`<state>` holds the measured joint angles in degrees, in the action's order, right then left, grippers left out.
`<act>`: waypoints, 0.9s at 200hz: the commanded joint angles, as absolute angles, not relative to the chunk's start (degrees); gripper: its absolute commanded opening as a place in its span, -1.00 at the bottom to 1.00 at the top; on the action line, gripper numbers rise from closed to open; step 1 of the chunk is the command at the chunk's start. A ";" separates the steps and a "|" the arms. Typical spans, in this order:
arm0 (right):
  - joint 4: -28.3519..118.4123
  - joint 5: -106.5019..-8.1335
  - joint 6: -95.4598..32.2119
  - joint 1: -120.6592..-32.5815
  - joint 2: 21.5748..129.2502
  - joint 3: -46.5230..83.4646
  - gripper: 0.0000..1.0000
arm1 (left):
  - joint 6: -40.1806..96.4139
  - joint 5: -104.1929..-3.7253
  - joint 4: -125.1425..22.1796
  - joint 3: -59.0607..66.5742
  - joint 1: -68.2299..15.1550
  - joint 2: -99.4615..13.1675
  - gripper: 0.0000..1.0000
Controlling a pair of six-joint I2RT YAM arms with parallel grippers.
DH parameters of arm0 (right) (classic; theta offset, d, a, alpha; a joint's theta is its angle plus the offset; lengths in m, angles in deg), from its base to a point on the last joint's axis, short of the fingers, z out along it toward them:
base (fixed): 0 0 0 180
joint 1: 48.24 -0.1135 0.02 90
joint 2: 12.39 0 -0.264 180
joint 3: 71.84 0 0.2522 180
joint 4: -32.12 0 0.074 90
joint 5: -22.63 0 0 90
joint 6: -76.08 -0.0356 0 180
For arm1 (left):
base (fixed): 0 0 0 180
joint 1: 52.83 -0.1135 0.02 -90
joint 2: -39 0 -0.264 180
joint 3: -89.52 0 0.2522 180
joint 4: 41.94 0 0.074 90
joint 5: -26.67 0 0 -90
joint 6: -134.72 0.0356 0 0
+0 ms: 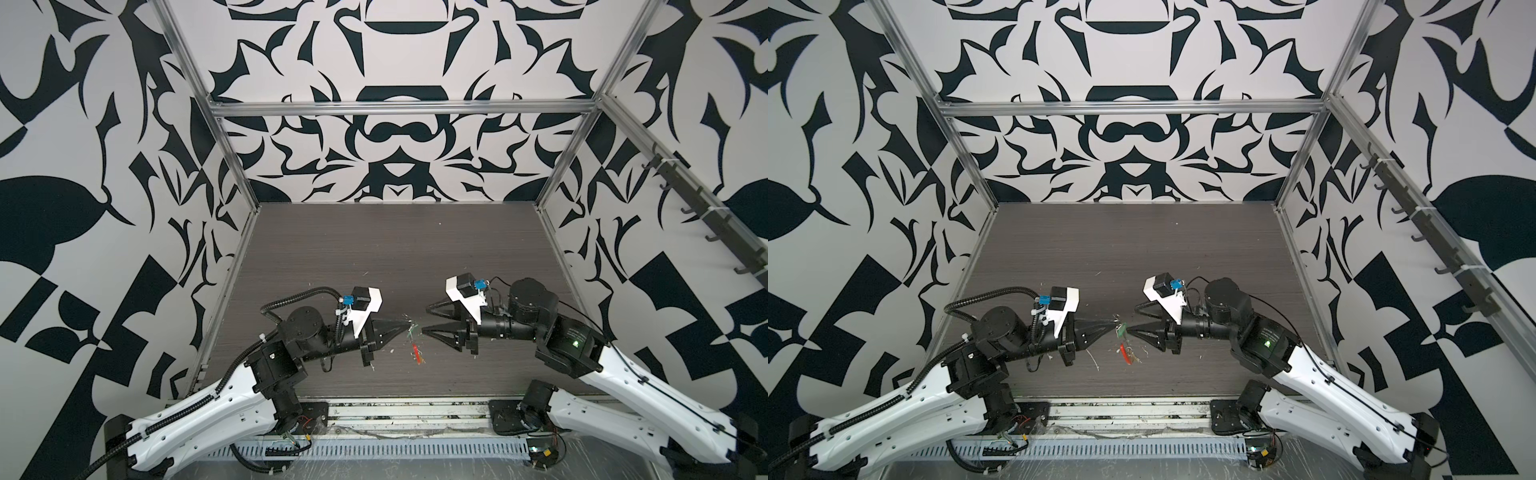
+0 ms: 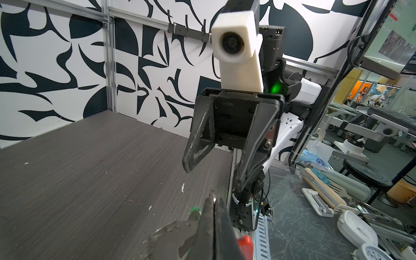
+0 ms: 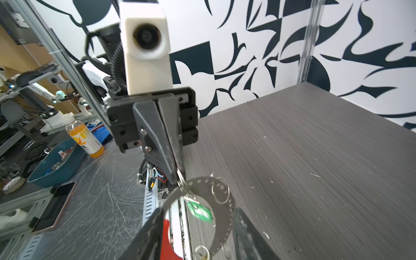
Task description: Remove the keys from the keyring
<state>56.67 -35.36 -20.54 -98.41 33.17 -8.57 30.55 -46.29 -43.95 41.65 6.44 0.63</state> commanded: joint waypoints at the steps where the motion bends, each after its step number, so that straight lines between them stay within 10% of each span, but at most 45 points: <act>1: 50.29 -31.69 -22.45 -98.26 35.13 -6.30 0.02 | 29.94 -45.20 -41.36 40.25 6.56 1.13 -1.00; 103: 44.65 -27.39 -26.14 -98.30 38.60 -8.33 -0.64 | 30.12 -46.19 -41.52 40.76 6.57 2.43 -1.00; 180: 44.84 -27.56 -26.44 -98.31 37.89 -10.15 -0.44 | 30.07 -46.28 -41.43 40.78 6.58 2.60 -1.00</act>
<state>47.33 -27.93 -26.18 -98.41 39.01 -9.66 30.55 -46.58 -43.98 41.65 6.44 1.72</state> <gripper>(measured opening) 0.276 0.042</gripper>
